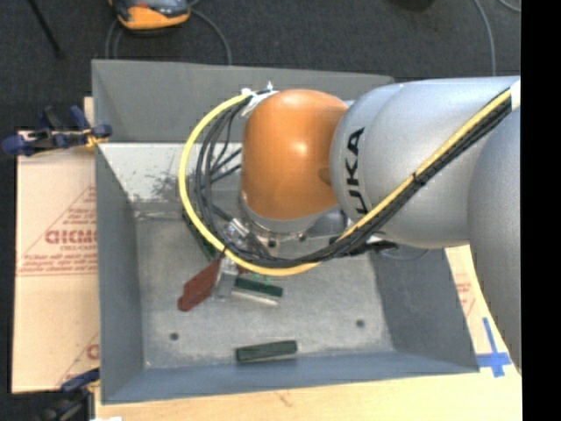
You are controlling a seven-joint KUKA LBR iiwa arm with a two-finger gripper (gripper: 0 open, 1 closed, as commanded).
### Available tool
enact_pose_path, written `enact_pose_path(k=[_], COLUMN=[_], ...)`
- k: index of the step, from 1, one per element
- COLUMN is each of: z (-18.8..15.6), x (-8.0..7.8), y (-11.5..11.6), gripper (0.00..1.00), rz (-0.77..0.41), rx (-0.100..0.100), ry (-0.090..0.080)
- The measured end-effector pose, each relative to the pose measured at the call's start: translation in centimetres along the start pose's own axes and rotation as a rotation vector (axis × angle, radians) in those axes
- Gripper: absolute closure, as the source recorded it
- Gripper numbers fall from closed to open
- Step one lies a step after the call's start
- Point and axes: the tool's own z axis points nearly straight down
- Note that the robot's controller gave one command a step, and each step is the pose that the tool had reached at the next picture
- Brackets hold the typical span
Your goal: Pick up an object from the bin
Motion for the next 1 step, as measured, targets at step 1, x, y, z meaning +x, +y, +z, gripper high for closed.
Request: enact_pose_path(k=[1], z=[0.77], x=[-0.91], y=[-0.34], gripper=[1.00], rz=[0.132], rx=[-0.001], ry=[-0.001])
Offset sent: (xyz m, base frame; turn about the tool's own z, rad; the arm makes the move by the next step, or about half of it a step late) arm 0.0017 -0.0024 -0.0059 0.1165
